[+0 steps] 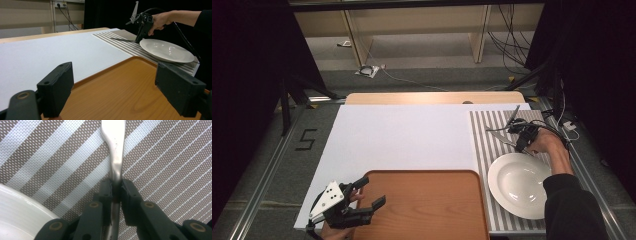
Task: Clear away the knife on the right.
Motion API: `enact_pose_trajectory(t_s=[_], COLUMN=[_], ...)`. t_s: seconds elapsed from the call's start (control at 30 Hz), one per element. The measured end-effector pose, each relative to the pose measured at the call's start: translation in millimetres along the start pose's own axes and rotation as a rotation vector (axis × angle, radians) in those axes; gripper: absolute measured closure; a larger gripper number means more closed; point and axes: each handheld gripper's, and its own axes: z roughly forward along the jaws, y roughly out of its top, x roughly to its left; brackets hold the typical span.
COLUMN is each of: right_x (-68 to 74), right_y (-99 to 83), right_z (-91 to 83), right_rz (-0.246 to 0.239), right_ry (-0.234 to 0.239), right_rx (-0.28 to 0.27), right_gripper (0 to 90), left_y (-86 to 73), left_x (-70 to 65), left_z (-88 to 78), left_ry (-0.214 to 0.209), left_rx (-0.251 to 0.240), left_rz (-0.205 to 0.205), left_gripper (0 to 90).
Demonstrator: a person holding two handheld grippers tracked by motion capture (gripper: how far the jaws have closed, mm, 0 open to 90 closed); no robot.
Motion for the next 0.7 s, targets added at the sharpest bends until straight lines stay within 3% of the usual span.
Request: enact_pose_trajectory(t_s=[0.07,0.17,0.33,0.4,0.57,0.6,0.7], right_x=[0.4,0.1,-0.7,-0.1,5.9,11.2,16.5], right_y=[-0.5,-3.8,-9.1,-12.1,-14.5,-15.7,-16.5], right_z=[-0.5,-10.4,-26.3,-38.1,-54.9,-62.7,-69.0], right_rz=[-0.005,-0.007,-0.003,-0.020,-0.040,-0.033,-0.036], right_ry=[-0.007,-0.070,-0.113,-0.166,-0.193,-0.199,-0.197], right_rx=[-0.005,-0.065,-0.136,-0.183,-0.241,-0.279,-0.298], right_gripper=[80.2,80.6,80.7,80.7,80.7,80.7,80.7], left_y=[0.0,-0.2,-0.3,-0.3,-0.3,-0.3,-0.2], left_x=[0.0,0.5,0.3,0.0,0.2,0.1,0.2], left_z=[0.0,0.1,1.1,1.1,1.0,0.9,0.3], left_ry=[0.001,0.004,0.002,0.003,0.005,0.004,0.007], left_rx=[-0.001,0.001,0.003,0.004,0.004,0.003,0.002], left_rz=[-0.002,-0.003,-0.002,-0.001,-0.001,-0.001,-0.002], left_gripper=[15.4,15.4,15.4,15.4,15.4,15.4,15.4])
